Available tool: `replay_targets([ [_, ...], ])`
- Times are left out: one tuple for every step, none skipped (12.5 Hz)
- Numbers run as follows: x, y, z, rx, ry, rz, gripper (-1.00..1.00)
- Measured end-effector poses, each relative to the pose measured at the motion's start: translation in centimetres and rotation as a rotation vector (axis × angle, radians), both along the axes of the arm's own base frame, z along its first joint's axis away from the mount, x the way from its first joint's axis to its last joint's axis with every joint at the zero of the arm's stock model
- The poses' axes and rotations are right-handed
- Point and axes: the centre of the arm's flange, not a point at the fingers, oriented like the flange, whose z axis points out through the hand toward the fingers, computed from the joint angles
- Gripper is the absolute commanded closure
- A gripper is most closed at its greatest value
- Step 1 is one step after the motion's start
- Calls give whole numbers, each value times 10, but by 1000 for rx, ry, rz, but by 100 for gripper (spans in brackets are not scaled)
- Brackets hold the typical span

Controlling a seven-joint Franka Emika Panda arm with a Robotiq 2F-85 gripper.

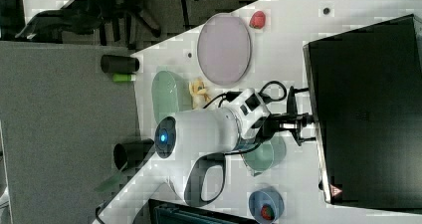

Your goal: Flap open oven.

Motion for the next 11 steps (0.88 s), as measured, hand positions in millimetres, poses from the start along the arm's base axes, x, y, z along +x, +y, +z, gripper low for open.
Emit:
replay_targets([
  [1,1,1,-25,14,31,65],
  [1,5,-1,-57,43,71,65],
  [4,11,-1,-99,69,121,65],
  [7,19,-3,-150,95,170,65],
  [8,31,-8,-189,114,199,65],
  [10,41,-11,-221,129,207,65],
  [12,53,-13,-238,134,195,65],
  [15,65,-15,-251,134,178,65],
  [19,76,-15,-273,131,178,65],
  [21,86,-18,-285,136,172,65],
  [23,97,-21,-294,137,157,65],
])
